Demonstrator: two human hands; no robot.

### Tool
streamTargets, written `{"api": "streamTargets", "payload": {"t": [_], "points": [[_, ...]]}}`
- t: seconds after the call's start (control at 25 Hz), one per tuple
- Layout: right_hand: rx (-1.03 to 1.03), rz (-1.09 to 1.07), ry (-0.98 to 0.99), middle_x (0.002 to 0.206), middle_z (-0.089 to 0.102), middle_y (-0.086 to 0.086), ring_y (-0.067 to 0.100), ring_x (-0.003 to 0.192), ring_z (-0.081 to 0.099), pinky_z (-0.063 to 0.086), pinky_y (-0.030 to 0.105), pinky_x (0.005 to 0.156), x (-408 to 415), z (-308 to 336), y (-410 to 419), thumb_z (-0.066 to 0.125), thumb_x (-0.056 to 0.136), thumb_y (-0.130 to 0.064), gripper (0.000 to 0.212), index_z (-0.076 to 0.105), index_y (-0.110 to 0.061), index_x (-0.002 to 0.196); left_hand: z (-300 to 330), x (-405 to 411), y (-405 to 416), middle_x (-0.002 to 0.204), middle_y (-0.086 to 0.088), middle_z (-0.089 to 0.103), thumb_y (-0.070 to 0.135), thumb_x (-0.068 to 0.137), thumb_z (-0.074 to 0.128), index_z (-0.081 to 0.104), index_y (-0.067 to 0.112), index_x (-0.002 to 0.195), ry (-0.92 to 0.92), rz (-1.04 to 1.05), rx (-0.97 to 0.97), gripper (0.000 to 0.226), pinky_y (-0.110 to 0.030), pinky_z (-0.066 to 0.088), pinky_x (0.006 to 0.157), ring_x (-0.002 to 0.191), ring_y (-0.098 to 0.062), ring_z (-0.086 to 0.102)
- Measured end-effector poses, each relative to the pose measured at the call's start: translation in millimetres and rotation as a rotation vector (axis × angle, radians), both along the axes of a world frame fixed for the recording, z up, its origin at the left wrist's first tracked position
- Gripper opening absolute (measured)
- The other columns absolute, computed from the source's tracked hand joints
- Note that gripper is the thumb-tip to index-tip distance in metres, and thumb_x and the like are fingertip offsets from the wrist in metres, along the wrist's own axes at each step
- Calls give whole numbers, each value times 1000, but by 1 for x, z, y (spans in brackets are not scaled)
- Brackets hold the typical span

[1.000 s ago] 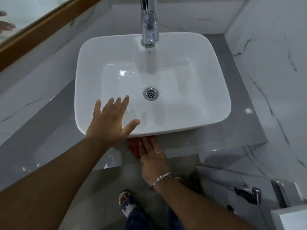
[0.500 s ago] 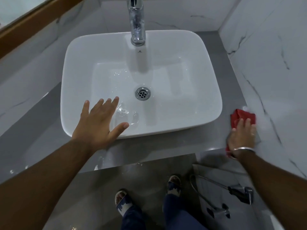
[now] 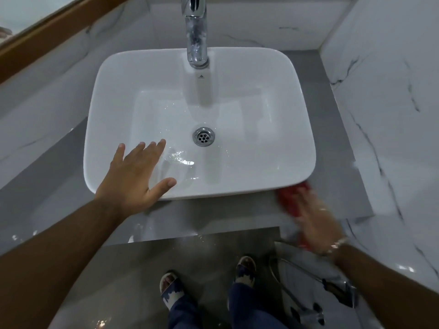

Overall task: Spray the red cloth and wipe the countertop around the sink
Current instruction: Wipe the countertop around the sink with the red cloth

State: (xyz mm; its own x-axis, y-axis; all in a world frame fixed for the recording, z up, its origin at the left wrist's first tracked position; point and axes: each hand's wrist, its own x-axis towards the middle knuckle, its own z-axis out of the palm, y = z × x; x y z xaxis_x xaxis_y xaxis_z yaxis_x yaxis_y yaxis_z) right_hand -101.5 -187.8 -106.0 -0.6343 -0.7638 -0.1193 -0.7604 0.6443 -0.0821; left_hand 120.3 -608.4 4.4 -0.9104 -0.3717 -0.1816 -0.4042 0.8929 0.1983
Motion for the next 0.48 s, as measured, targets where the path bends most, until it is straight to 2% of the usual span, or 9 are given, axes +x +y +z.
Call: {"api": "streamTargets", "payload": {"t": [0.12, 0.2, 0.24, 0.28, 0.36, 0.48], "points": [[-16, -481, -24, 150, 29, 33, 54, 134, 30, 31, 65, 107, -67, 11, 54, 33, 88, -24, 61, 36, 7, 140, 2, 1, 2, 162, -6, 32, 75, 89, 19, 18, 24, 157, 15, -10, 6, 85, -54, 5, 123, 149, -31, 27], [-77, -649, 15, 150, 28, 35, 55, 136, 26, 26, 63, 110, -47, 5, 23, 35, 89, -22, 60, 34, 8, 141, 4, 1, 2, 162, -5, 31, 74, 90, 18, 18, 24, 157, 17, -12, 27, 83, -53, 7, 123, 150, -30, 25], [-101, -655, 22, 151, 27, 34, 55, 138, 23, 24, 63, 111, -20, 2, -3, 41, 89, -16, 58, 33, 7, 142, 5, 1, 3, 162, -5, 31, 73, 90, 17, 19, 24, 157, 15, -5, 37, 83, -54, 8, 123, 150, -30, 25], [-132, -581, 4, 152, 27, 32, 54, 139, 22, 25, 63, 111, 16, -1, -32, 49, 86, -10, 60, 34, 6, 142, 5, 1, 3, 162, -4, 30, 74, 90, 17, 20, 24, 157, 12, 0, 38, 83, -54, 8, 123, 150, -29, 25], [-193, -285, -73, 152, 32, 26, 51, 139, 26, 27, 60, 109, 92, -8, -97, 60, 75, -9, 66, 42, -1, 139, 4, 2, 4, 162, -4, 30, 74, 90, 15, 20, 24, 157, 8, 7, 22, 84, -54, 8, 123, 150, -28, 24], [-144, 196, -148, 149, 43, 15, 41, 138, 36, 31, 53, 109, 162, -7, -168, 69, 71, -24, 72, 47, -12, 139, 7, 1, 4, 162, -5, 31, 73, 90, 13, 18, 24, 157, 9, 19, 29, 84, -56, 7, 123, 150, -28, 23]]}}
